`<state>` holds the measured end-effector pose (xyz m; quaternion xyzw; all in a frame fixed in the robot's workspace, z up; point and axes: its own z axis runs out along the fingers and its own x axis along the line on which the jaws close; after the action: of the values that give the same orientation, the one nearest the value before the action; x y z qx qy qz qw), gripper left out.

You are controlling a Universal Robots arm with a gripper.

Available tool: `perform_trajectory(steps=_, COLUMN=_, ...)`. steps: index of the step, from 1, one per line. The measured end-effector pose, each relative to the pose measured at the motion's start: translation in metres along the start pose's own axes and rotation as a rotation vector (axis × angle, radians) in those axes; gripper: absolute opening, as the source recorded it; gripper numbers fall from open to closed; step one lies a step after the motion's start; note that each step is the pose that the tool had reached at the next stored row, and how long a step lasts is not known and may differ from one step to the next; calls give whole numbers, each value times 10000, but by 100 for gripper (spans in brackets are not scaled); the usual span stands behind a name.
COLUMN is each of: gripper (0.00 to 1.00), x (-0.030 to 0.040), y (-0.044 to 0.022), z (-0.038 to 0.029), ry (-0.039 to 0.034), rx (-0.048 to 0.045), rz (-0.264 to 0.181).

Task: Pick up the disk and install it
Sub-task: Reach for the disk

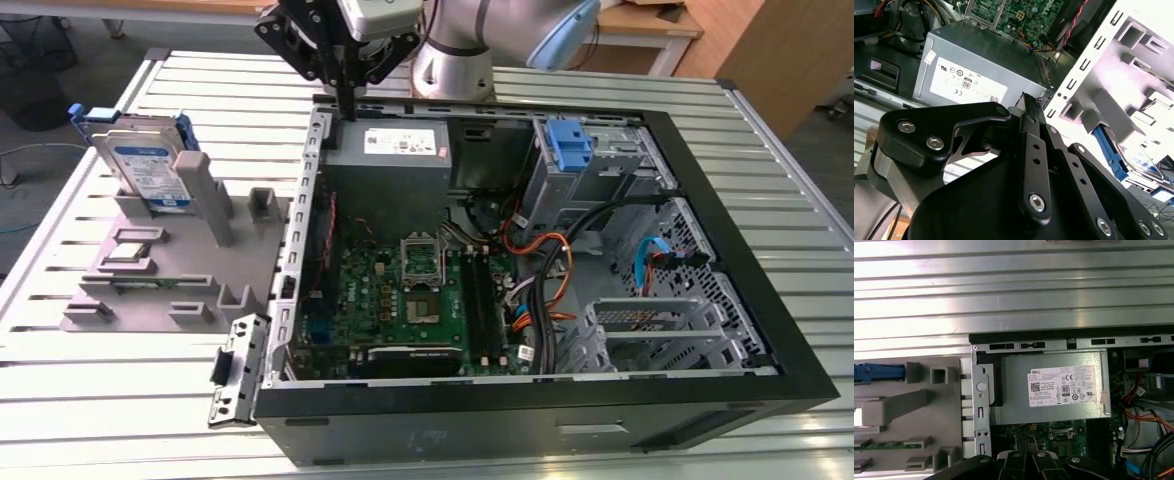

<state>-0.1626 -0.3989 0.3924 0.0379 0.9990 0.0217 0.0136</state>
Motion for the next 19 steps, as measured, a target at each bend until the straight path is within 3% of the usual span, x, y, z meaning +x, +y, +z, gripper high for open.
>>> perform_trajectory(steps=4, gripper=10, x=31, y=-2, z=-1, ry=1, rx=1, rz=0)
perform_trajectory(steps=14, gripper=10, x=210, y=-16, z=5, ry=0, rx=0, rz=0)
perform_trajectory(steps=19, gripper=10, x=259, y=-20, z=5, ry=-1, rx=0, rz=0)
